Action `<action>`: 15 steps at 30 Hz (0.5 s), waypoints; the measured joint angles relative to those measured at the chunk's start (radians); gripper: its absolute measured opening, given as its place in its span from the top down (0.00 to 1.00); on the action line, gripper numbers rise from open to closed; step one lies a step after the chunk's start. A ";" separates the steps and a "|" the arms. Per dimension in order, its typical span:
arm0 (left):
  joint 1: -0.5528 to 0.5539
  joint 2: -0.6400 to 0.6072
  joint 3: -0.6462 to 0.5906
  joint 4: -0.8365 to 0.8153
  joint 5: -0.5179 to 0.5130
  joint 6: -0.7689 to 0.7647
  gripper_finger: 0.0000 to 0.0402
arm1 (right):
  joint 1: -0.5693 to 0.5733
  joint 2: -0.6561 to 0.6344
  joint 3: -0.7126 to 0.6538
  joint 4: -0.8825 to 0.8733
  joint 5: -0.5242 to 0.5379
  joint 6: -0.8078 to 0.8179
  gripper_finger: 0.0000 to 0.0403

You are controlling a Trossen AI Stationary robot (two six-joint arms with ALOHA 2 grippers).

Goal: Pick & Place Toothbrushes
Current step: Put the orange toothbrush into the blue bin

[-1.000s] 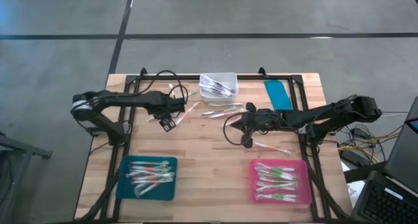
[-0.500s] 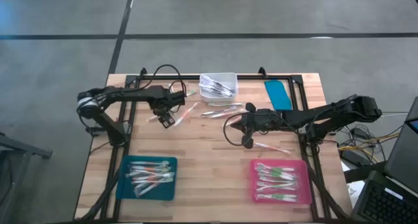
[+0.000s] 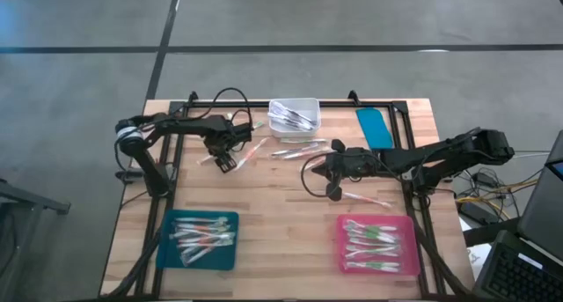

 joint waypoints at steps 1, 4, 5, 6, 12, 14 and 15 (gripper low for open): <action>0.003 0.010 0.000 0.003 0.000 0.002 0.49 | 0.000 0.000 -0.001 0.000 0.000 0.002 0.98; 0.010 0.040 0.000 0.009 0.000 0.015 0.49 | 0.000 0.000 -0.001 0.000 -0.001 0.018 0.98; 0.011 0.046 0.002 0.009 0.001 0.021 0.50 | 0.000 0.000 -0.001 0.000 -0.001 0.020 0.98; 0.013 0.053 0.003 0.009 0.001 0.026 0.51 | 0.000 0.000 -0.001 0.000 -0.001 0.022 0.98; 0.019 0.059 0.002 0.028 0.036 0.051 0.61 | 0.000 0.000 -0.002 0.000 -0.001 0.024 0.98; 0.019 0.055 0.001 0.031 0.040 0.051 0.65 | 0.000 0.000 -0.001 0.000 -0.001 0.035 0.98; 0.019 0.052 0.000 0.032 0.042 0.052 0.68 | 0.000 0.000 -0.001 0.000 -0.001 0.035 0.98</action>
